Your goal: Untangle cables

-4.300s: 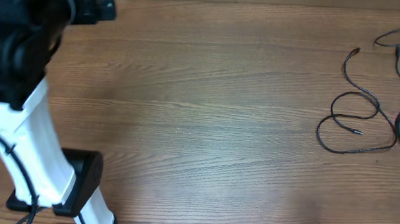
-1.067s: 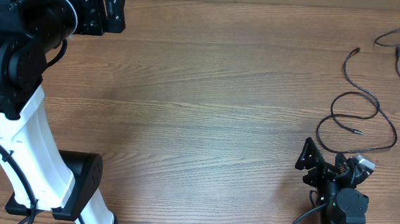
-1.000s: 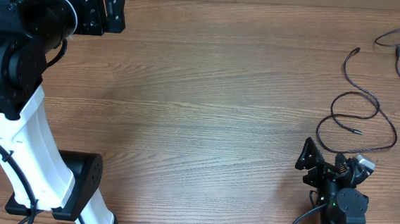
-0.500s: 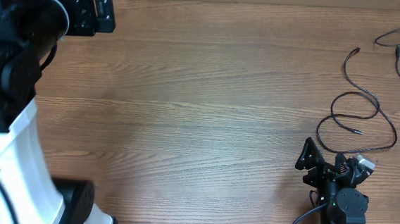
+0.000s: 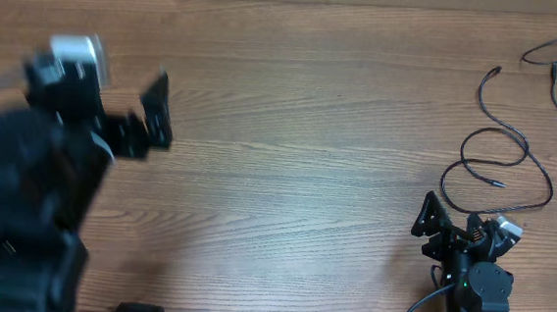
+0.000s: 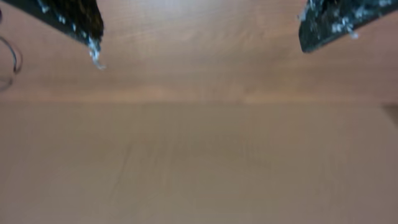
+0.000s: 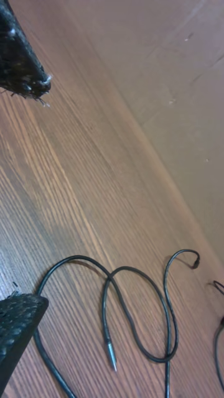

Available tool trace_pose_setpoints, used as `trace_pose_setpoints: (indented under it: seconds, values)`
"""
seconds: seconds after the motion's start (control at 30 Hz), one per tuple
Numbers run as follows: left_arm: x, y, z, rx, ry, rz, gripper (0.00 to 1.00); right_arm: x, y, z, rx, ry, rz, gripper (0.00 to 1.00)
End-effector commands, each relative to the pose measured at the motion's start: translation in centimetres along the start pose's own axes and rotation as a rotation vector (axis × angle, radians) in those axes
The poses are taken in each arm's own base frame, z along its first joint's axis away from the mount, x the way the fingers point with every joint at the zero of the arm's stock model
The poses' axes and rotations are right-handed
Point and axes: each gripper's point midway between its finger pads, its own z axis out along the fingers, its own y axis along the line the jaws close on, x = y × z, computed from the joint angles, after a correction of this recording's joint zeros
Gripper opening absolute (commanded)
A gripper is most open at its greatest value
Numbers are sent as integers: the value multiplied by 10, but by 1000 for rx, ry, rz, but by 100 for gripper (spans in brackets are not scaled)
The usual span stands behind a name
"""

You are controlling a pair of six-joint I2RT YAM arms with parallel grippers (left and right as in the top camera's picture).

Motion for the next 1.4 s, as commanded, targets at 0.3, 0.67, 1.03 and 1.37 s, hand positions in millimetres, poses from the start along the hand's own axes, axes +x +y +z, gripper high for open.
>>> trace_pose_setpoints:
  seconds: [0.3,0.67,1.03,1.37]
  values:
    - [124,-11,-17,167,-416,49,100,1,-2,0,9,-2,-1,100]
    - [186,14,1,84,-494,47,100,1,-2,0,9,-2,-1,100]
    - [261,52,30,-86,-206,25,100,1,-2,0,9,-2,-1,100]
    - [261,54,30,-105,-205,65,100,1,-2,0,9,-2,-1,100]
